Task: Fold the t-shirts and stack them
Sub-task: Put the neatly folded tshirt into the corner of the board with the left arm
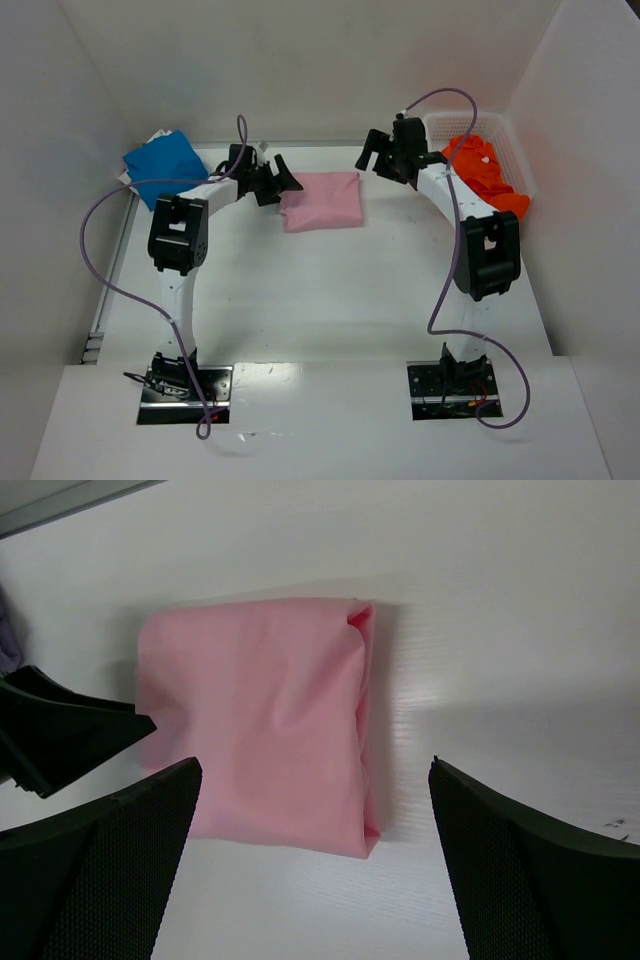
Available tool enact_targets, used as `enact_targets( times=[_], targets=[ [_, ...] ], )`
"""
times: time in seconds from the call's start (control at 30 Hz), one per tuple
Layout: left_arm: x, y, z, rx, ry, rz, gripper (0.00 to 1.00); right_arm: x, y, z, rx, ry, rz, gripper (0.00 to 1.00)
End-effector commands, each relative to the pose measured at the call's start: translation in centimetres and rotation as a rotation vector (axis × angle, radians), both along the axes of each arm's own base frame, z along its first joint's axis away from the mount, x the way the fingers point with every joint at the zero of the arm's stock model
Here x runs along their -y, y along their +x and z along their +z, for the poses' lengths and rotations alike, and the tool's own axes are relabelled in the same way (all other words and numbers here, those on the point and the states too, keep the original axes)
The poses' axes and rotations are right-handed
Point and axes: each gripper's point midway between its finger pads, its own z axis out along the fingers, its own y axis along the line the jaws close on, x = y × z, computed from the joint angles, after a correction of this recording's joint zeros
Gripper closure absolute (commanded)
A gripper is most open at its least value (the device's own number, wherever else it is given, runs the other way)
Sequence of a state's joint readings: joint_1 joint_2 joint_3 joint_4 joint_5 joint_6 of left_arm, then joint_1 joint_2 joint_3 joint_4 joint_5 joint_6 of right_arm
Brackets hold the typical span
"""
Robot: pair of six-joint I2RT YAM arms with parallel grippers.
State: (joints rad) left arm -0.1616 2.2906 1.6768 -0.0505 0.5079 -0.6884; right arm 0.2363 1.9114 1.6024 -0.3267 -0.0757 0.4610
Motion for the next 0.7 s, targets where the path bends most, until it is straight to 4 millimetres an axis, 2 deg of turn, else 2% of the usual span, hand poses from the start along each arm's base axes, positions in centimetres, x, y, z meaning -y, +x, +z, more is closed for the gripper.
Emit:
enact_targets(
  times=[0.0, 0.03, 0.13, 0.17, 0.23, 0.3, 0.33, 0.4, 0.47, 0.53, 0.57, 0.67],
  targets=[
    [0.8, -1.5, -4.1, -0.144, 0.053, 0.051, 0.00, -0.6, 0.7, 1.6, 0.039, -0.008, 0.027, 0.00],
    [1.3, -1.6, -4.2, -0.153, 0.053, 0.061, 0.00, -0.6, 0.7, 1.6, 0.039, -0.008, 0.027, 0.00],
    [1.0, -1.0, -3.7, -0.137, 0.088, 0.126, 0.02, -0.5, 0.5, 1.2, 0.033, -0.017, 0.032, 0.00],
    [1.6, -0.9, -3.5, -0.138, 0.074, 0.131, 0.04, -0.5, 0.4, 1.7, 0.042, -0.015, 0.032, 0.00],
    [1.5, -0.9, -3.7, -0.150, 0.067, 0.153, 0.04, -0.4, 0.4, 2.1, 0.054, -0.022, 0.038, 0.00],
    [1.9, -1.2, -4.5, -0.170, 0.064, 0.165, 0.05, -0.3, -0.1, 1.1, 0.030, -0.027, 0.039, 0.00],
    [1.8, -1.5, -4.8, -0.179, 0.067, 0.165, 0.05, -0.3, -0.1, 1.6, 0.040, -0.025, 0.038, 0.00],
    [2.4, -1.8, -5.0, -0.184, 0.062, 0.161, 0.06, -0.2, -0.6, 1.0, 0.030, -0.027, 0.039, 0.00],
    [2.5, -1.7, -5.4, -0.192, 0.057, 0.168, 0.16, -0.1, -1.1, 1.5, 0.042, -0.024, 0.038, 0.00],
    [2.9, -2.2, -6.0, -0.209, 0.064, 0.159, 0.20, 0.0, -1.4, 1.2, 0.033, -0.026, 0.039, 0.00],
    [2.7, -2.1, -6.1, -0.207, 0.070, 0.166, 0.27, 0.2, -1.6, 1.4, 0.043, -0.029, 0.031, 0.00],
    [3.1, -2.6, -6.5, -0.209, 0.072, 0.156, 0.40, 0.5, -2.1, 1.7, 0.047, -0.034, 0.023, 0.00]
  ],
)
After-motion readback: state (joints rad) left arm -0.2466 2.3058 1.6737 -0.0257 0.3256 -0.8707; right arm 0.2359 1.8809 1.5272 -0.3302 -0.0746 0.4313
